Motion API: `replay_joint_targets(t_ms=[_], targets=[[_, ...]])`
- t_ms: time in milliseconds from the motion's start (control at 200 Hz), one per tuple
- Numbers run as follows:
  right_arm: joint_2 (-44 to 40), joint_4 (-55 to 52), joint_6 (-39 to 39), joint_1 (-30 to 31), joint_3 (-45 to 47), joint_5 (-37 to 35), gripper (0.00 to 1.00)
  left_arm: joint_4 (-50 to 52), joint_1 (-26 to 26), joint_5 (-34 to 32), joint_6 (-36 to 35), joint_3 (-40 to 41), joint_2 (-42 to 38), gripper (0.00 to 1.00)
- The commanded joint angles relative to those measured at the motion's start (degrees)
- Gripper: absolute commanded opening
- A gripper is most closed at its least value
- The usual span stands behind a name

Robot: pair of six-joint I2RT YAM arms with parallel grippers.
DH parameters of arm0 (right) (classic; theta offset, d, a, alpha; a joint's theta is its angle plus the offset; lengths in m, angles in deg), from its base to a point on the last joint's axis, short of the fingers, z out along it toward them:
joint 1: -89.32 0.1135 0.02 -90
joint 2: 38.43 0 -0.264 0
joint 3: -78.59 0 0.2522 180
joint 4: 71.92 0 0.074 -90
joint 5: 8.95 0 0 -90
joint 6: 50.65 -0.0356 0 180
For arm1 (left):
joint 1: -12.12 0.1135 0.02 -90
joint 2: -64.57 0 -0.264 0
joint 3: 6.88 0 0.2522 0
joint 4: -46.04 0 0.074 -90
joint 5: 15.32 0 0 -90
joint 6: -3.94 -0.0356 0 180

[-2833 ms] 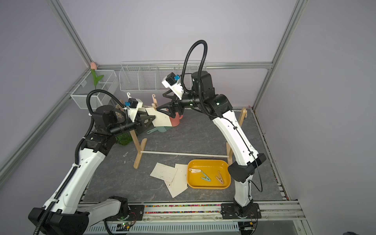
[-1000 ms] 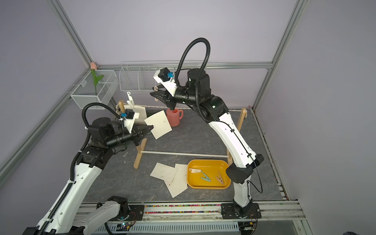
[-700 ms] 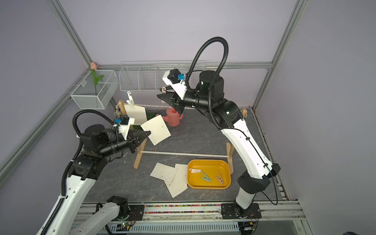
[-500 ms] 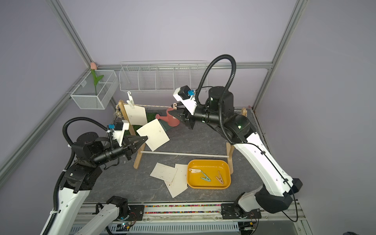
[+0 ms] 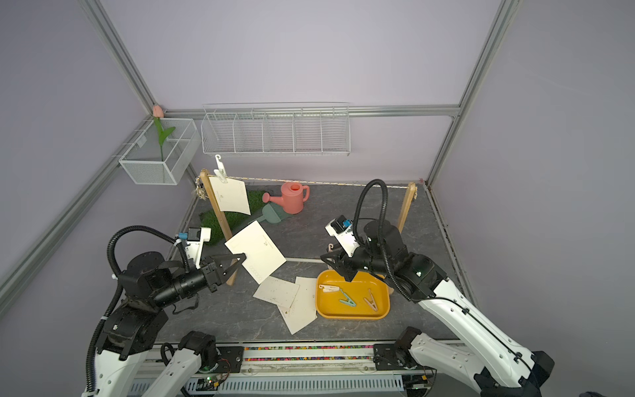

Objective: Remove the postcards from the strings
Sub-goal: Place the clamp in the storage box, then place the postcard on the postcard.

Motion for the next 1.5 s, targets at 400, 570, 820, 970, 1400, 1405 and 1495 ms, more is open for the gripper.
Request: replay_joint_targets(t_ms=[400,570,820,970,1400,1405,1495], targets=[[-1.8,-12.0,-23.6,0.2,18.2,-24.6,0.43,6.9,-0.3,-1.5,8.6,6.6,-1.6,0.00],[0.1,-11.6,-24.8,-0.3,20.2,-30.1,0.65,6.3,-0.3,-1.9,11.2,8.9,-2.2,0.00],[-1.5,-6.5,-21.2,-0.6,19.8,-29.8,0.91,9.0,-0.3,-5.4,18.8,14.2,-4.6,0.00],[-3.9,-1.5,-17.7,-0.6,20.1,-25.9,0.94,11.3,-0.2,-8.7,25.1,17.4,-5.3,0.00],[-2.1,4.4,-15.5,-0.6,21.7,-25.5,0.96,12.5,-0.4,-14.2,54.6,30.8,-20.5,0.00],[-2.1,4.5,-15.4,-0.6,21.7,-25.5,0.96,12.5,-0.4,-14.2,55.0,31.0,-20.6,0.00],[-2.0,5.6,-15.4,-0.6,22.4,-25.2,0.96,12.9,-0.5,-15.5,59.8,33.4,-24.5,0.00]])
